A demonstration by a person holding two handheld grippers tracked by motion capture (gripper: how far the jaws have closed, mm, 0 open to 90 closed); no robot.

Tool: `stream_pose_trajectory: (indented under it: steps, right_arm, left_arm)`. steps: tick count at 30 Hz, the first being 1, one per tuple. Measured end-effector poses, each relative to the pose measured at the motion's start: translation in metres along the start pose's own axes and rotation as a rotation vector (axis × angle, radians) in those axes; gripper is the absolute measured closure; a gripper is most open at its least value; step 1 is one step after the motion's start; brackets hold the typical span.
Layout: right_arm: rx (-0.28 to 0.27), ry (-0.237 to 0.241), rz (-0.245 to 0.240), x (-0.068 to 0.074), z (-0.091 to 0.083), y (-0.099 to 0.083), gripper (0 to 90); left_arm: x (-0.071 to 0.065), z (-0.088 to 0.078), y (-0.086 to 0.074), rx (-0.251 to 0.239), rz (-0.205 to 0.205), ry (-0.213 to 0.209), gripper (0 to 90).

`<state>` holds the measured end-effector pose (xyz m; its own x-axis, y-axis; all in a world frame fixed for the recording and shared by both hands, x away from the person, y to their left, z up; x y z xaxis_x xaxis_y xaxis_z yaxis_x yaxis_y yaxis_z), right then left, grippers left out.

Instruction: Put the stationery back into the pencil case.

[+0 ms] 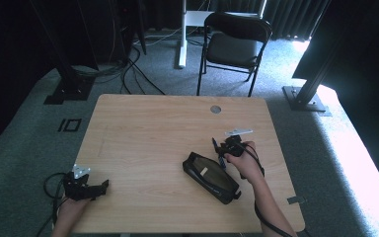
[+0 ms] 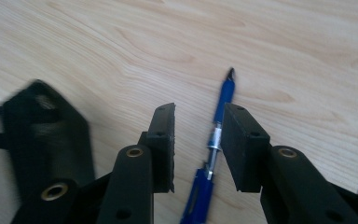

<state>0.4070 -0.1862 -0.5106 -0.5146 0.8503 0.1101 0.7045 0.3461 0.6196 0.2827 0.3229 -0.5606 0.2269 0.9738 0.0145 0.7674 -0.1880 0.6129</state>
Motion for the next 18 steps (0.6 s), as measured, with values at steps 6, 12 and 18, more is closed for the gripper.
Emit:
stream_pose_trajectory:
  steps: [6, 12, 18]
  right_arm:
    - [0.034, -0.01, 0.027, -0.007, 0.012, -0.001, 65.0]
    - [0.06, -0.012, 0.046, -0.009, 0.022, -0.004, 65.3]
    - [0.101, -0.02, 0.039, -0.008, 0.028, -0.008, 67.4]
  left_arm:
    - [0.0, 0.0, 0.0, 0.0, 0.0, 0.0, 0.4]
    - [0.0, 0.0, 0.0, 0.0, 0.0, 0.0, 0.4]
    - [0.0, 0.0, 0.0, 0.0, 0.0, 0.0, 0.4]
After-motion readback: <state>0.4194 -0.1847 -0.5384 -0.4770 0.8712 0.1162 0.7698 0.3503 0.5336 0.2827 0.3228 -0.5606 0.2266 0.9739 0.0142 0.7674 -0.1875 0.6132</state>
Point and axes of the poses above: each handheld gripper's, and its own axes: z roughly forward along the jaws, y roughly out of its top, x roughly to its left, the point moved 1 cm from there along z, roughly forward along the jaws, and after that the axes turned 6 degrees about x, right-handed, at the moved point
